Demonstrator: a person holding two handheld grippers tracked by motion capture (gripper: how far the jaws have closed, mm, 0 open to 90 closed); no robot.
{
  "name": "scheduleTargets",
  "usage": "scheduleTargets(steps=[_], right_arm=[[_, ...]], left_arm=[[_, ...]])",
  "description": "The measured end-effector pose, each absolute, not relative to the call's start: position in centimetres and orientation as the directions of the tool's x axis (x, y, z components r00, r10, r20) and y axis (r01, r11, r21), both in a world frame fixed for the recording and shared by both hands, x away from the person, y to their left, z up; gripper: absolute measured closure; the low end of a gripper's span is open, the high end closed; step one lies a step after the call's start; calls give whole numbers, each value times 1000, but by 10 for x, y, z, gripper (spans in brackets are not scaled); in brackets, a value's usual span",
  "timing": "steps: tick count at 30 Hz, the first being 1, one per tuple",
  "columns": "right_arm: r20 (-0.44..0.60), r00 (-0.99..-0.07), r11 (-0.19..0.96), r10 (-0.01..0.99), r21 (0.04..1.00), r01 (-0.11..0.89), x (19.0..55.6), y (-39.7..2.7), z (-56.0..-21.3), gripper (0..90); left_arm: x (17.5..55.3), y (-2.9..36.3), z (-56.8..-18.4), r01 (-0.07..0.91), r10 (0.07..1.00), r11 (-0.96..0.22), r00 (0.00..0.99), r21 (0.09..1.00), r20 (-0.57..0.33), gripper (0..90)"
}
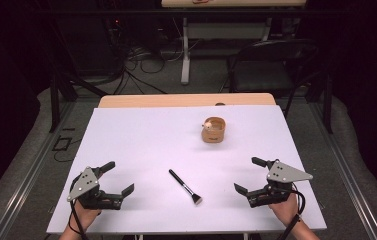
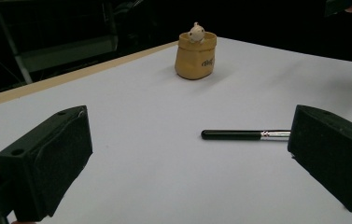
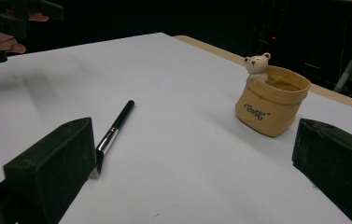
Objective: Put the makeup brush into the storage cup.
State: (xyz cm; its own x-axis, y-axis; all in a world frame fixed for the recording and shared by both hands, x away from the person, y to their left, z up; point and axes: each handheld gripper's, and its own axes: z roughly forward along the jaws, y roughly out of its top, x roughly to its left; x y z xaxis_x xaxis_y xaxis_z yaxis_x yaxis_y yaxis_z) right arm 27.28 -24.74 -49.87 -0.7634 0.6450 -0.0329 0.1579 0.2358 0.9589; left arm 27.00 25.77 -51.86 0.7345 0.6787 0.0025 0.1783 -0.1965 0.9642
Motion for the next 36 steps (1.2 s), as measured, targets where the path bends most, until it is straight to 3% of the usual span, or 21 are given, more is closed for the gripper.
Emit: scheduleTargets(steps=[36], right_arm=[[-28, -804, 293, 593, 938, 184, 289, -208, -501, 0]], left_arm=[[270, 257, -518, 178, 674, -195, 738, 964, 0, 0]])
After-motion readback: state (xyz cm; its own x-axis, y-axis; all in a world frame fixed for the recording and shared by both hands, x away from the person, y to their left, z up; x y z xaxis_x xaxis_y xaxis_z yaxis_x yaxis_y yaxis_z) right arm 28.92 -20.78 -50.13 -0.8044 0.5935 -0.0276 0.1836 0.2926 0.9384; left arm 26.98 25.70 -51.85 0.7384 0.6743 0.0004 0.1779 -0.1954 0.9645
